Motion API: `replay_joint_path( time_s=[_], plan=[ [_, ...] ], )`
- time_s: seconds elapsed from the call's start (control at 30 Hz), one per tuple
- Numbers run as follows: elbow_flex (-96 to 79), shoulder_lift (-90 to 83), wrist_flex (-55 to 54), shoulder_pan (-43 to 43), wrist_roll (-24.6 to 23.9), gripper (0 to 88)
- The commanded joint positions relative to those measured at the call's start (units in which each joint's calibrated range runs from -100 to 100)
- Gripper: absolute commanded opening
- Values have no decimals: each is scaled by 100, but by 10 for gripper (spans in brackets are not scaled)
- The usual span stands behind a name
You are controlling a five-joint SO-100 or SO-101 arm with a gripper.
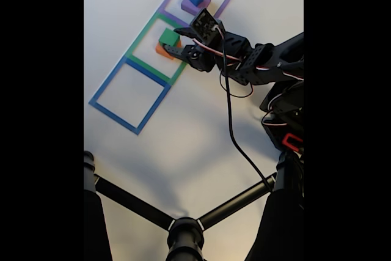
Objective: Tower of hanoi
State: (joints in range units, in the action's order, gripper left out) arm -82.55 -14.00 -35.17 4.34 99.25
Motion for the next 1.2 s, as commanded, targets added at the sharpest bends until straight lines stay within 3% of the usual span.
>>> replay_joint_path(
  time_s=[0.0,0.6,0.73,1.07,1.17],
  plan=[
    [17,38,-308,-95,75,50],
    [281,470,-494,-42,75,59],
    [281,518,-534,-42,75,156],
    [335,374,-486,-103,75,252],
    [408,-51,-24,-164,75,263]
  ],
)
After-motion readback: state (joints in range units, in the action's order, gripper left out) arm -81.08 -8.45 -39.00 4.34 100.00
